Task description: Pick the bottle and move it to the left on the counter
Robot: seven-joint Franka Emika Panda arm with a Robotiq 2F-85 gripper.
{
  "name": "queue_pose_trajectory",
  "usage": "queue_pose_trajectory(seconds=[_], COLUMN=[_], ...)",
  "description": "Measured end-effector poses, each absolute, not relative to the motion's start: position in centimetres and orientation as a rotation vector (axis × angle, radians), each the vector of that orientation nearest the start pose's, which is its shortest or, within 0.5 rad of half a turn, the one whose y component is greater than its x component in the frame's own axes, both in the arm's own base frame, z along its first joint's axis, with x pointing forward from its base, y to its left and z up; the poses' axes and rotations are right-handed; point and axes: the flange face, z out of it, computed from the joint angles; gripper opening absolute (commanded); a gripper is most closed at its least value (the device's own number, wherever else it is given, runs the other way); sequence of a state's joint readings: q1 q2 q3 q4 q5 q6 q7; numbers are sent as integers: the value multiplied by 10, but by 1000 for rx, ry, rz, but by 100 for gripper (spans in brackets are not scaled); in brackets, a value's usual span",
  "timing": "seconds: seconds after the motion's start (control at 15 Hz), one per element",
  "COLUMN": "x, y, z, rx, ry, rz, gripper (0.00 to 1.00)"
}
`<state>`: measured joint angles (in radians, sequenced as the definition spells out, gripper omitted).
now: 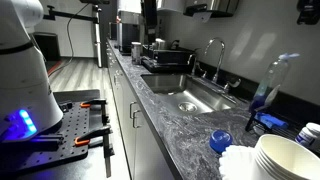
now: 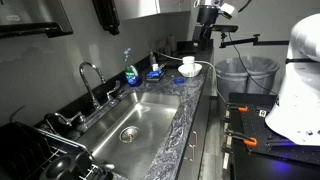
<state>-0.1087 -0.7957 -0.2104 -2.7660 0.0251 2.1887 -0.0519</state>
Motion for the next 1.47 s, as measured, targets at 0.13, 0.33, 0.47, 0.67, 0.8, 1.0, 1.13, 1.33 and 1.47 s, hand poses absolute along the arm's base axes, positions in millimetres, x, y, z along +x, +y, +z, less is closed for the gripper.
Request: queue_pose_trajectory(seconds=[0.13,0.33,0.47,0.67,0.8,1.0,1.13,1.33,1.47], x=[313,313,313,316,324,341,358,388,409], y=[-100,-100,-100,-101,-107,-123,-137,-164,-183], z=[450,450,450,451,454,458,456,441,429], rx=[-2964,-2964,-2964,-2943,-2935,-2933,-2941,-2966,-2989], ry=[347,347,348,372,403,479,526,614,698], rz=[-345,-345,-345,-373,-438,-555,-646,-731,-773], gripper=[100,100,100,100,100,100,100,100,100])
